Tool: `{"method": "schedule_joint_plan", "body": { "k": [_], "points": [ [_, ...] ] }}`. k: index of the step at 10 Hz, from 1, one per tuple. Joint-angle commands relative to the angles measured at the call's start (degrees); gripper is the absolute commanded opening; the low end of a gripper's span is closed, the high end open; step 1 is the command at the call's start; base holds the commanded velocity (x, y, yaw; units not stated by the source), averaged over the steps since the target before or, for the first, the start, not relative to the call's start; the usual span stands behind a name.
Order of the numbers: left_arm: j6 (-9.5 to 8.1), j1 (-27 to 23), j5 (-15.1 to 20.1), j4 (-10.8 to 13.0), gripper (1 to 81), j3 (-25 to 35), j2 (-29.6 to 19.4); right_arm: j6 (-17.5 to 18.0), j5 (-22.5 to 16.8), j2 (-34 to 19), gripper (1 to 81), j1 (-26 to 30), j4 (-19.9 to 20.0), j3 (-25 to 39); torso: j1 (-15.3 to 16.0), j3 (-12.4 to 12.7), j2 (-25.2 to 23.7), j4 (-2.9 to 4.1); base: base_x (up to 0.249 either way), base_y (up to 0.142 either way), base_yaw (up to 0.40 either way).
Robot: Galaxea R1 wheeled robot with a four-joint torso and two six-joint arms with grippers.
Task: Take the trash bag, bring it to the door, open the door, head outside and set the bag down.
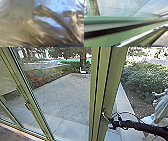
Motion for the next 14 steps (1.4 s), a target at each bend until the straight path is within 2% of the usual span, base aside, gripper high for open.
{"method": "schedule_joint_plan", "body": {
  "k": [1,4,5,6,7,8,11,12,14],
  "points": [
    [0.26,-1.0,4.4,-0.3,1.0,0.5,-1.1,3.6,-12.0,3.6,81.1,-0.1,-2.6,-3.5,0.0,0.0,0.0,0.0,0.155,0.0,0.0],
    [0.18,-0.9,4.4,-0.3,1.0,0.4,-1.1,3.0,-12.9,3.4,81.1,1.4,-3.3,-3.4,-0.1,0.0,-0.1,-0.06,0.15,0.0,0.0],
    [0.26,-0.9,4.4,-0.2,1.0,0.4,-1.2,3.0,-13.3,3.0,81.1,2.1,-6.5,-3.0,-0.1,0.0,0.0,-0.06,0.0,0.0,0.0],
    [0.26,-1.0,4.4,-0.2,1.0,0.5,-1.2,3.0,-13.9,2.6,81.1,2.9,-7.6,-2.7,0.0,-0.1,0.0,-0.06,0.0,0.0,0.0],
    [0.26,-0.9,4.4,-0.1,1.0,0.5,-1.2,3.0,-15.7,1.4,81.1,4.4,-11.8,-1.9,0.0,-0.1,0.0,-0.06,0.0,0.0,0.0],
    [0.26,-0.9,4.4,-0.1,1.0,0.4,-1.1,3.0,-19.7,-0.1,81.1,7.0,-16.4,-1.1,0.1,-0.2,0.1,-0.06,0.0,0.0,0.0],
    [0.26,-0.8,4.4,-0.1,1.0,0.5,-1.0,3.0,-27.8,-4.9,81.1,15.1,-26.2,0.8,0.3,-0.4,0.3,0.0,0.0,0.0,0.0],
    [0.35,-0.7,4.4,-0.1,1.0,0.5,-0.9,3.0,-29.9,-7.0,81.1,17.9,-26.7,0.8,0.4,-0.4,0.3,0.02,0.0,0.0,0.0],
    [0.44,-0.3,4.4,0.0,1.0,0.5,-0.8,2.8,-30.5,-10.9,81.1,23.9,-26.8,0.5,0.4,-0.5,0.4,0.05,0.0,0.0,0.0]
  ]
}}
